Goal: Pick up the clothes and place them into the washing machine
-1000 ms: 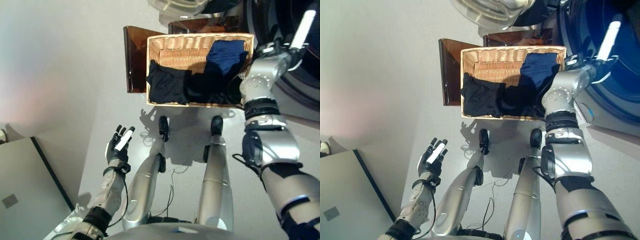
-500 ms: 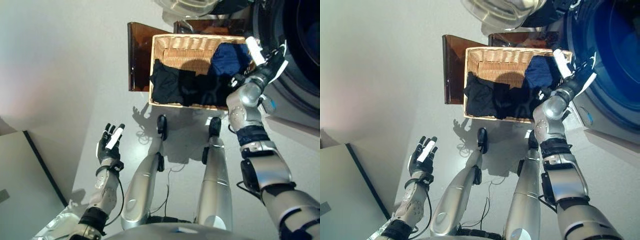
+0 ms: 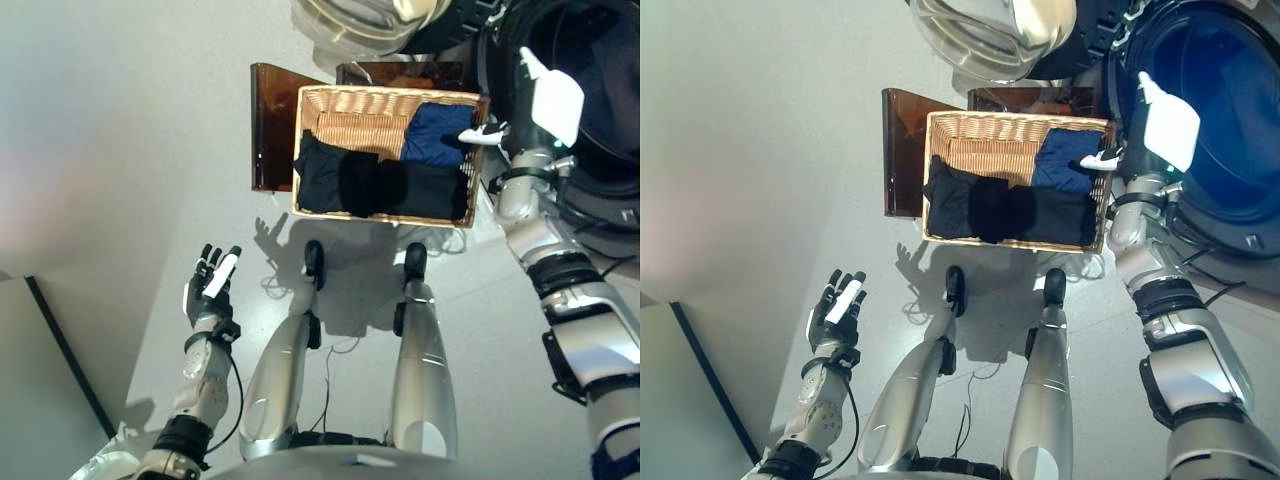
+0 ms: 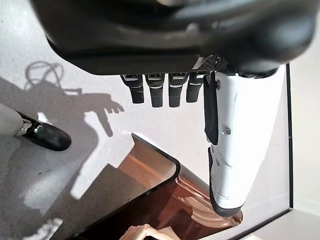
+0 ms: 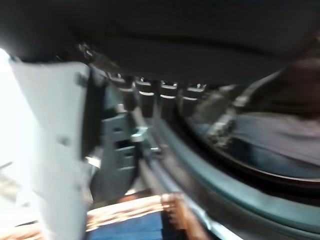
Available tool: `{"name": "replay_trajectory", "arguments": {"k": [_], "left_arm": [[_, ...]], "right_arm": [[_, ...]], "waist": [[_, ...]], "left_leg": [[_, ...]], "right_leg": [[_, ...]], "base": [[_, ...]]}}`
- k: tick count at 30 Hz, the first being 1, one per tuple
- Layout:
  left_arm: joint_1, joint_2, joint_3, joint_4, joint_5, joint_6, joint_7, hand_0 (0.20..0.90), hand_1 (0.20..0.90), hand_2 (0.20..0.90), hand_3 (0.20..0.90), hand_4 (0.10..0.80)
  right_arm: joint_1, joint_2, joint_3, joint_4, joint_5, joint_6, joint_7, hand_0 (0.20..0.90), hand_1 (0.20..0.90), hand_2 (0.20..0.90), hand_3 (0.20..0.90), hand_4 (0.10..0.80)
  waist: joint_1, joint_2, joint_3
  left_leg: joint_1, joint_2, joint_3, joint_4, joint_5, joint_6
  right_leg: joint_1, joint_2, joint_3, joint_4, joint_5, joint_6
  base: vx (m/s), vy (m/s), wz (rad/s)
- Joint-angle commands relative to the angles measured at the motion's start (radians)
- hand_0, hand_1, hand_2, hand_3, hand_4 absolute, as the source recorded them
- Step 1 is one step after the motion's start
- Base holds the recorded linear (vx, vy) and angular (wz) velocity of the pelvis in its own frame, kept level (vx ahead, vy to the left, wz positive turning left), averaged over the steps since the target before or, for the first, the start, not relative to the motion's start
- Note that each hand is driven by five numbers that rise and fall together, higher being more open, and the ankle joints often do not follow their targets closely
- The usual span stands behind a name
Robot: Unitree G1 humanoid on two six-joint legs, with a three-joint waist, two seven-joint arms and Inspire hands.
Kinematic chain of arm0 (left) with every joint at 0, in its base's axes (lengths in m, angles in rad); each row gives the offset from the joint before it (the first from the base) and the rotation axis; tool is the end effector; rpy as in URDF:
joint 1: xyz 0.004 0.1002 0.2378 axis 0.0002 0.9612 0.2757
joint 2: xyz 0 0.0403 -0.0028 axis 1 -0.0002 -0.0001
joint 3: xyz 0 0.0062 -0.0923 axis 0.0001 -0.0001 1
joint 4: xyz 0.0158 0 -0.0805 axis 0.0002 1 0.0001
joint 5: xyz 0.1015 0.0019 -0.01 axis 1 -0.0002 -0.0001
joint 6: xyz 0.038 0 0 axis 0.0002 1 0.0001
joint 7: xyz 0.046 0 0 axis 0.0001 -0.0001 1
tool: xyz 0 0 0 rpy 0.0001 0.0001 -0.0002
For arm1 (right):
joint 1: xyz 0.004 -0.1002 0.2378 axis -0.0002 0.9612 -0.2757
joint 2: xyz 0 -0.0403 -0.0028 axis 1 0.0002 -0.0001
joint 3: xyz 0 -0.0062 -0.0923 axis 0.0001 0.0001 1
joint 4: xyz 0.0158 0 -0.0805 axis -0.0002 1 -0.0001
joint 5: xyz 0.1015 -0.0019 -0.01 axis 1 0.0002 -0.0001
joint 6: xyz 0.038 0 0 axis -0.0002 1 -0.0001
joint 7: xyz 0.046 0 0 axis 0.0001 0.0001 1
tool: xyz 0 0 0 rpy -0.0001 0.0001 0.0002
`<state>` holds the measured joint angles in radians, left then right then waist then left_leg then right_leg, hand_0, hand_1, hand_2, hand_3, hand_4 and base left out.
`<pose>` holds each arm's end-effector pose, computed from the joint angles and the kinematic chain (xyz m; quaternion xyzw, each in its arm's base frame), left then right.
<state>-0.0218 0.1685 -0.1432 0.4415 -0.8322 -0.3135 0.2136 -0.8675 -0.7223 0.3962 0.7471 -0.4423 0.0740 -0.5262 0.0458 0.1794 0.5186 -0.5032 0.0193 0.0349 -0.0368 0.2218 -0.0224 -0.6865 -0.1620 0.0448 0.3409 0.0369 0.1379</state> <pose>0.1909 0.1743 -0.0103 -0.2834 0.0997 0.1850 0.9357 0.3281 -0.2515 0.1769 -0.5894 -0.1412 -0.2512 0.7547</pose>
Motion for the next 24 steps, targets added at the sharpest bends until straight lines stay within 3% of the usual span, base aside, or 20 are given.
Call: {"name": "replay_trajectory", "arguments": {"k": [1,6,7,11,16,24], "left_arm": [[0.059,0.054,0.062,-0.038,0.024,-0.061,-0.02,0.9,0.9,0.9,0.9,0.8],[0.058,0.049,0.062,-0.031,0.022,-0.056,-0.036,0.9,0.9,0.9,0.9,0.8],[0.056,0.05,0.062,-0.018,0.025,-0.055,-0.046,0.9,0.9,0.9,0.9,0.8],[0.059,0.055,0.048,-0.022,0.022,-0.063,-0.056,0.9,0.9,0.9,0.9,0.8],[0.055,0.056,0.03,-0.026,0.012,-0.068,-0.061,0.9,0.9,0.9,0.9,0.8],[0.056,0.052,0.012,-0.046,-0.011,-0.08,-0.062,0.9,0.9,0.9,0.9,0.8]], "right_arm": [[-0.147,-0.09,0.081,-0.009,-0.19,0.02,0.018,0.9,0.9,0.9,0.9,0.8],[-0.206,-0.113,0.204,0.054,-0.382,0.058,0.066,0.9,0.9,0.9,0.9,0.8],[-0.241,-0.136,0.283,0.077,-0.487,0.068,0.092,0.9,0.9,0.9,0.9,0.8],[-0.294,-0.157,0.436,0.169,-0.629,0.068,0.134,0.9,0.9,0.9,0.9,0.8],[-0.349,-0.162,0.551,0.209,-0.684,0.048,0.152,0.9,0.9,0.9,0.9,0.8],[-0.394,-0.153,0.618,0.282,-0.694,0.036,0.168,0.9,0.9,0.9,0.9,0.8]], "waist": [[0.011,-0.016,0.001],[0.016,-0.018,0.001],[0.018,-0.019,0.001],[0.026,-0.015,0.001],[0.032,-0.014,0.001],[0.047,-0.004,0.001]], "left_leg": [[-0.048,0.046,0.0,0.094,-0.065,-0.11],[-0.048,0.049,0.0,0.088,-0.06,-0.112],[-0.047,0.049,0.0,0.084,-0.059,-0.113],[-0.054,0.049,-0.005,0.084,-0.055,-0.113],[-0.067,0.048,-0.013,0.081,-0.049,-0.115],[-0.088,0.048,-0.02,0.06,-0.034,-0.116]], "right_leg": [[0.062,-0.017,-0.002,-0.109,0.015,0.015],[0.059,-0.016,-0.003,-0.116,0.017,0.015],[0.059,-0.016,-0.002,-0.117,0.016,0.017],[0.049,-0.016,0.0,-0.111,0.015,0.016],[0.036,-0.018,-0.004,-0.106,0.013,0.018],[0.004,-0.021,-0.01,-0.107,0.018,0.018]], "base": [[0.0,0.0,0.0],[0.0,0.0,0.0],[0.0,0.0,0.0],[0.0,0.0,0.0],[0.0,0.0,0.0],[-0.002,0.004,0.03]]}}
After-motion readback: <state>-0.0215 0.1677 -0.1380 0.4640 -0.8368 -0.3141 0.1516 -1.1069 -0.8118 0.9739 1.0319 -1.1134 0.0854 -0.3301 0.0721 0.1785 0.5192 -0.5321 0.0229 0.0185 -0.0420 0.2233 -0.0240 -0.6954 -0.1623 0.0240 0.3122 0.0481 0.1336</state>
